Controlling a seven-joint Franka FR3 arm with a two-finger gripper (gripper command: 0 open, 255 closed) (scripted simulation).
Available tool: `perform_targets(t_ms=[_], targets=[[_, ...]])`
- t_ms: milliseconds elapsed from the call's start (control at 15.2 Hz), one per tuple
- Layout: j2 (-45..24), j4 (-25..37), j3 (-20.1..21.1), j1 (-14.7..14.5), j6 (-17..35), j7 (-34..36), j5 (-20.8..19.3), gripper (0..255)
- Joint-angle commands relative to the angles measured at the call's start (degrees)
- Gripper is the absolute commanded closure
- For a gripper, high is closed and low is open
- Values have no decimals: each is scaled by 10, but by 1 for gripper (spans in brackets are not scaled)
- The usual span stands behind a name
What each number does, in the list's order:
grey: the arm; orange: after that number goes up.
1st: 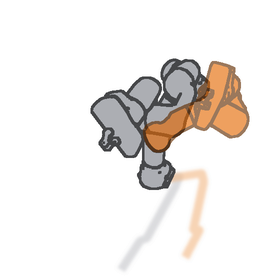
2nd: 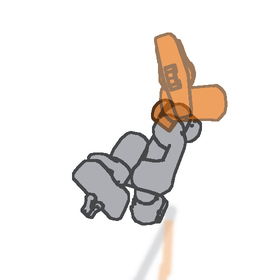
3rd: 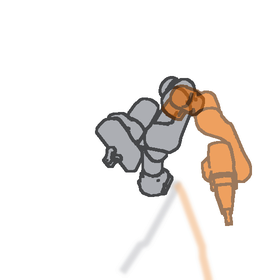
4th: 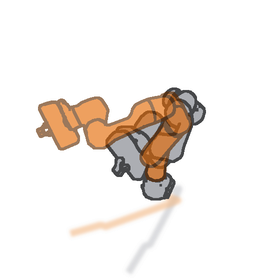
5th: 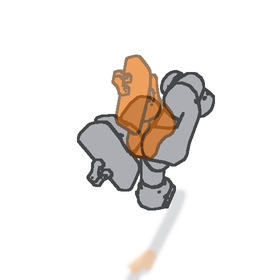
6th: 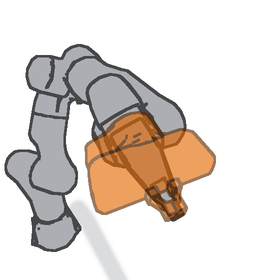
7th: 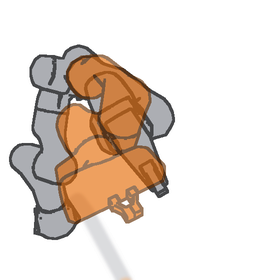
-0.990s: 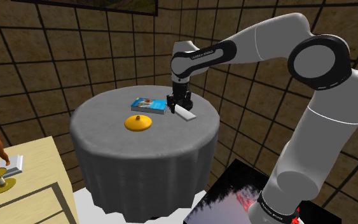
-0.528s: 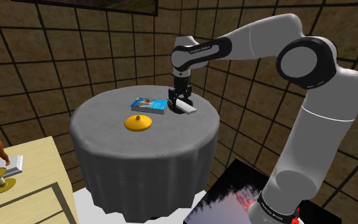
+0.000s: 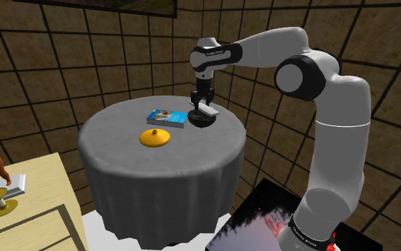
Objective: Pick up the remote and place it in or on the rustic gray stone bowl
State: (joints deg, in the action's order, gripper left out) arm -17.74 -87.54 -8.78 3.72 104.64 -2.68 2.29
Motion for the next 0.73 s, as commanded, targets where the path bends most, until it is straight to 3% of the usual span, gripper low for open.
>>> perform_targets(t_ms=[0,330,660], targets=[[-47,67,-4,15,-21,-19,8,255],[-187,288,-9,63,-102,-57,29,255],[-180,238,-8,60,-59,-58,28,255]])
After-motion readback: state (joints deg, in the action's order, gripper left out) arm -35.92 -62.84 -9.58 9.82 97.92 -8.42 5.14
